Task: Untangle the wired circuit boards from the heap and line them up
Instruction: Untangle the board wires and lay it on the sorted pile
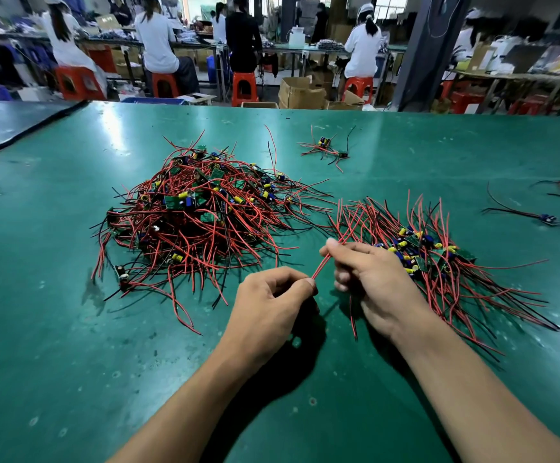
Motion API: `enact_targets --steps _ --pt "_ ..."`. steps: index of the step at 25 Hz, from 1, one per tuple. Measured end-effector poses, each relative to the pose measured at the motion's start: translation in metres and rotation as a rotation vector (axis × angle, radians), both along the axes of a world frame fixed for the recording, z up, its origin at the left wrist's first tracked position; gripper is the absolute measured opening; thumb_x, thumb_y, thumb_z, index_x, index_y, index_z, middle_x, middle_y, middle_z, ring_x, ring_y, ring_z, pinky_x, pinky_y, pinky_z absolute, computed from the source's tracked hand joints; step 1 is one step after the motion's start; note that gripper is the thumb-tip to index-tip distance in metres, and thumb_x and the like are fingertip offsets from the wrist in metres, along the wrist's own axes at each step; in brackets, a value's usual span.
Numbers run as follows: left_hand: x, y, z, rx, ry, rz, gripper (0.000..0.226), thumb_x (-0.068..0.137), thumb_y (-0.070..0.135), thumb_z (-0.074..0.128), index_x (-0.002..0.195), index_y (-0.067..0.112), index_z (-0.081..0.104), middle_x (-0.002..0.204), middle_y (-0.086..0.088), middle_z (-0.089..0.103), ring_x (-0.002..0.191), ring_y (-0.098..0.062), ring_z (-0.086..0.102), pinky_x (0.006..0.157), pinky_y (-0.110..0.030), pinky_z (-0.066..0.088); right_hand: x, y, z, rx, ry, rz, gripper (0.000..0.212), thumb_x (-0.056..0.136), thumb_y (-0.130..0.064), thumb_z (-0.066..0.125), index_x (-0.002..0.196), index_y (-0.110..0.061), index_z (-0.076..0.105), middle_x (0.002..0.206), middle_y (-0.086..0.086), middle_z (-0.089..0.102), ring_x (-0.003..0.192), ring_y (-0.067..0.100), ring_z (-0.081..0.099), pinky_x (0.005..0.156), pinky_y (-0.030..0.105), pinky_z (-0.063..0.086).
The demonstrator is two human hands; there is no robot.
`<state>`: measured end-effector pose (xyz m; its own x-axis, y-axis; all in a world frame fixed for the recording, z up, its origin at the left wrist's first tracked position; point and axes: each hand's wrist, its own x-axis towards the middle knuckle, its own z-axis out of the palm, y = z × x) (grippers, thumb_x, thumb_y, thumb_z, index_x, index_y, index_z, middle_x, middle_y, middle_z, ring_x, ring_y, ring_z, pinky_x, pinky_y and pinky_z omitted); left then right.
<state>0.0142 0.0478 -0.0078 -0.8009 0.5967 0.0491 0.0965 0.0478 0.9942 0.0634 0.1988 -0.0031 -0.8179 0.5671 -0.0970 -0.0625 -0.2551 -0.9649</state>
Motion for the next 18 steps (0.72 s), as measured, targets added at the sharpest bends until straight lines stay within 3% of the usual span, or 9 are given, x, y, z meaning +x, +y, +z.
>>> enact_targets --steps 5,10,15,18 --pt "-0.006 -0.002 0.001 0.09 -0.195 -0.076 0.028 0.09 0.007 0.06 0.065 0.013 0.07 0.06 -0.011 0.067 0.048 -0.019 0.059 0.048 -0.021 0.044 0.001 0.008 0.008 -0.237 0.064 -0.025 0.022 0.073 -0.026 0.073 0.079 -0.005 0.069 0.057 -0.005 0.045 0.041 0.004 0.037 0.039 0.016 0.033" --pt "-0.004 -0.003 0.001 0.08 -0.17 -0.097 0.024 0.09 0.008 0.062 0.068 0.012 0.07 0.061 -0.011 0.068 0.05 -0.02 0.059 0.055 -0.028 0.043 0.002 0.009 0.015 -0.562 0.088 0.04 0.023 0.077 -0.022 0.068 0.065 -0.002 0.072 0.06 -0.001 0.044 0.041 0.006 0.036 0.036 0.018 0.032" --pt "-0.006 -0.004 0.0 0.065 -0.135 -0.089 0.023 0.09 0.005 0.061 0.068 0.009 0.069 0.059 -0.009 0.067 0.048 -0.018 0.058 0.05 -0.022 0.046 0.001 0.011 0.013 -0.35 0.047 -0.082 0.022 0.093 -0.02 0.065 0.08 -0.003 0.069 0.058 -0.004 0.046 0.041 0.004 0.036 0.038 0.016 0.032" --pt "-0.007 -0.005 -0.001 0.061 -0.14 -0.105 0.024 0.089 0.006 0.061 0.067 0.011 0.069 0.059 -0.011 0.067 0.049 -0.02 0.058 0.051 -0.024 0.045 0.003 0.013 0.013 -0.416 0.101 -0.098 0.018 0.094 -0.016 0.063 0.083 -0.003 0.066 0.059 -0.005 0.045 0.04 0.002 0.036 0.037 0.014 0.031"
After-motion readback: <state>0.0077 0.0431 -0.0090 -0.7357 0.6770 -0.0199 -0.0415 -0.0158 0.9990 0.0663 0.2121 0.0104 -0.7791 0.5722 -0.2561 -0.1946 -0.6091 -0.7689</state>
